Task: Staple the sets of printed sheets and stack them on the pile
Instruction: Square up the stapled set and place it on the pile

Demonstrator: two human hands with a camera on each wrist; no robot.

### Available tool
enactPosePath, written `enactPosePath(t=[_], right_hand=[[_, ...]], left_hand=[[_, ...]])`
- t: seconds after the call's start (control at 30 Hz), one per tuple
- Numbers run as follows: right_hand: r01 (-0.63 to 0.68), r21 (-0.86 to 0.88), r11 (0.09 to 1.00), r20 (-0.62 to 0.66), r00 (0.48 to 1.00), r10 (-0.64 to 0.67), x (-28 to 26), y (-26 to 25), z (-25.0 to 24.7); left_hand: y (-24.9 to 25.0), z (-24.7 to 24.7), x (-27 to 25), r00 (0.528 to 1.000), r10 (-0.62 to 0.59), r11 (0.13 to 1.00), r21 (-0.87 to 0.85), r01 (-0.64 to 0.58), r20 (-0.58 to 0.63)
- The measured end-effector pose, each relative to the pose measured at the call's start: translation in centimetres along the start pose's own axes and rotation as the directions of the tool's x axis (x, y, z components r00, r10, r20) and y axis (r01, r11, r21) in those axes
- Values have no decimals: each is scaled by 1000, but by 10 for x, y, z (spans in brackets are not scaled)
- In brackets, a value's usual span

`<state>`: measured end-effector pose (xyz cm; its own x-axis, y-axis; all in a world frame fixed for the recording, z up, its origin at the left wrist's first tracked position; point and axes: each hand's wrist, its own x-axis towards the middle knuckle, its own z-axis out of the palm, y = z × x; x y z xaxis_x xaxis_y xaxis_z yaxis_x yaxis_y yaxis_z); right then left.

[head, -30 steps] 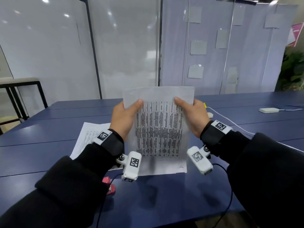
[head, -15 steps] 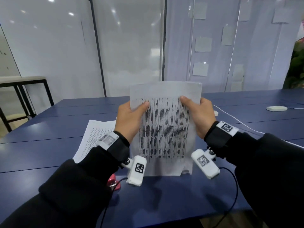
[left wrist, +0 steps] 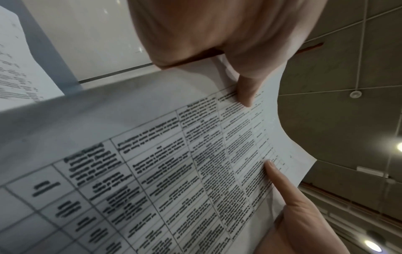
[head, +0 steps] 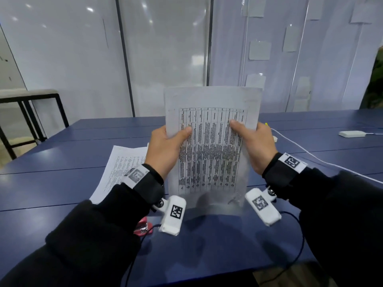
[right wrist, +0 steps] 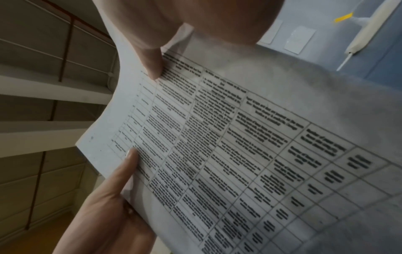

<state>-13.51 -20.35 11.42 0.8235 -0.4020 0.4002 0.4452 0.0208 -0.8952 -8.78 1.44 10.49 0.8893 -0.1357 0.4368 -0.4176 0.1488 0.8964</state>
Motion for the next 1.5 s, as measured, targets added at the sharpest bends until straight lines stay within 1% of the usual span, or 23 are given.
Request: enactPosePath(t=[0.17,0.3,0.4,0.47,0.57,0.67,0.77,0.83,0.93,0.97,1.0,1.03,1.07,1.1,1.13,1.17,1.2,1.23,1.27,1.3,1.4,1.47,1.5], right_hand=[[-36,-15,999,-11,999,35,-20,20,-2],[-6,11,1000,14,1000,6,-19,14,-4],[-6,-44,999,51,999,8,-25,21,-7],[-24,-71,997,46,999,27,-33,26,-9],[-5,-63,998,63,998,9,-35,23,-10],[-50,-22,998,139,989,53,-34,18,-2],[-147,-91,985,252,954,166,-40,23,12],[-182,-240,953,341,904,259,-50,32,27],[-243,-410,879,424,803,419,-62,55,52],[-245,-437,865,445,777,445,-66,59,63],[-218,-458,861,467,766,442,-68,68,75],[-160,-493,855,486,764,424,-70,76,89],[-28,-569,822,522,760,387,-72,84,104],[131,-634,762,585,727,361,-75,89,121],[291,-671,682,658,657,367,-82,91,138],[429,-671,605,721,569,395,-89,95,155],[535,-651,539,759,475,446,-95,99,172],[627,-610,485,786,402,469,-102,101,186],[683,-579,445,798,360,484,-109,103,199],[729,-542,418,816,337,470,-114,107,210],[803,-481,351,835,297,464,-126,121,231],[820,-458,345,836,264,482,-130,129,236],[807,-459,372,836,250,489,-131,131,236]], left_hand=[[-20,3,-18,998,-61,998,23,61,-23],[-17,0,-18,999,-45,999,24,46,-26],[-28,-2,-25,997,-70,994,77,71,-26],[-38,-4,-36,995,-96,990,103,96,-6],[-32,-10,-45,996,-77,991,113,72,45],[-11,-27,-52,991,-105,993,56,100,85],[-6,-56,-64,970,-213,977,11,213,113],[-8,-85,-75,959,-272,962,45,269,81],[-15,-147,-94,947,-320,938,125,322,-36],[-16,-171,-104,936,-345,928,128,351,-64],[-16,-194,-113,923,-373,915,128,383,-95],[-17,-217,-124,906,-403,900,125,418,-130],[-17,-237,-135,891,-419,887,131,443,-176],[-16,-254,-145,874,-433,874,134,467,-221],[-15,-269,-155,859,-441,863,138,485,-261],[-13,-283,-164,841,-442,853,145,502,-311],[-11,-295,-172,828,-419,840,187,509,-372],[-10,-305,-180,827,-381,823,257,507,-413],[-9,-313,-186,836,-346,794,342,503,-426],[-7,-317,-192,842,-319,756,419,503,-435],[1,-324,-200,844,-300,666,535,520,-445],[6,-323,-200,852,-267,643,576,505,-450],[7,-322,-198,858,-255,638,590,496,-446]])
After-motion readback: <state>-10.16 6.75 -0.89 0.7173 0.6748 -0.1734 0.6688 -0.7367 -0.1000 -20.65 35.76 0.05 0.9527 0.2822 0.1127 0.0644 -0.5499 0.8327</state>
